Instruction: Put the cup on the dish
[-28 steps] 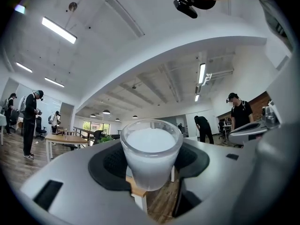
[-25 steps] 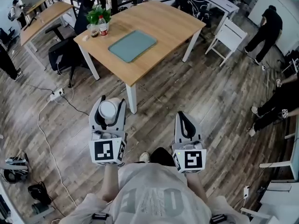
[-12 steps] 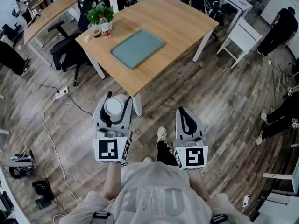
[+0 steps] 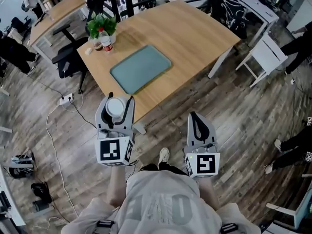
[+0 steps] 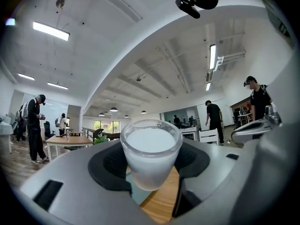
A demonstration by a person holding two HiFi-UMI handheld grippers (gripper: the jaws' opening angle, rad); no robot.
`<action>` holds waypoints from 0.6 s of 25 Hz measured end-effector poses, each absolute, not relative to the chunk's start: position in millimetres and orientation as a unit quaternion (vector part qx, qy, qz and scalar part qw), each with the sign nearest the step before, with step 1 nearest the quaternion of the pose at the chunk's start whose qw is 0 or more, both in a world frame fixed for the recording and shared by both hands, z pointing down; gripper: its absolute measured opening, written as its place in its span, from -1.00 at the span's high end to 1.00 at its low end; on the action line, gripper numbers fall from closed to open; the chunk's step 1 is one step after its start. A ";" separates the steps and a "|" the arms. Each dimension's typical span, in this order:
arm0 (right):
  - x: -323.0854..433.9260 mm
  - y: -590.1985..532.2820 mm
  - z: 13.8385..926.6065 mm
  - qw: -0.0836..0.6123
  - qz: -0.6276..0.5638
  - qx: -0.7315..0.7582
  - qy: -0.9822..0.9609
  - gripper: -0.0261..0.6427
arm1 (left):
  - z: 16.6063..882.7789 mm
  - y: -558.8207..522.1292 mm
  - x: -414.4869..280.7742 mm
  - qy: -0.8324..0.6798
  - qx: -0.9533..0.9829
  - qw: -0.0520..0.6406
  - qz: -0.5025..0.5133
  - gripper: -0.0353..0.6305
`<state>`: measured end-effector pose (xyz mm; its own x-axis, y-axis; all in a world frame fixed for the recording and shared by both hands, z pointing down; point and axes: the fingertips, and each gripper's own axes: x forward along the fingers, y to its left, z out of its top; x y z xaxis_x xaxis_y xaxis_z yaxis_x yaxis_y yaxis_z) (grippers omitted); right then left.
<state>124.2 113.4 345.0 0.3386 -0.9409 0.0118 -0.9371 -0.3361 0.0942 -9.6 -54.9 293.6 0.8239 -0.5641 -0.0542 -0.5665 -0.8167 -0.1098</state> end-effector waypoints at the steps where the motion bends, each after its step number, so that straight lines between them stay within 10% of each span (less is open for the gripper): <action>1: 133.5 109.4 347.6 0.045 -0.020 0.813 -0.580 0.85 | 292.6 -58.5 -2.8 0.303 -0.951 0.061 0.008 0.11; 15: 196.0 38.2 353.5 0.009 -0.017 0.775 -0.632 0.86 | 281.4 -124.6 30.0 0.377 -0.923 0.079 -0.003 0.11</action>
<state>196.0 38.2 353.5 0.2003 -0.9796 -0.0153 -0.9790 -0.2008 0.0348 30.0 -124.6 281.4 0.7163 -0.6957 -0.0543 -0.6948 -0.7039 -0.1475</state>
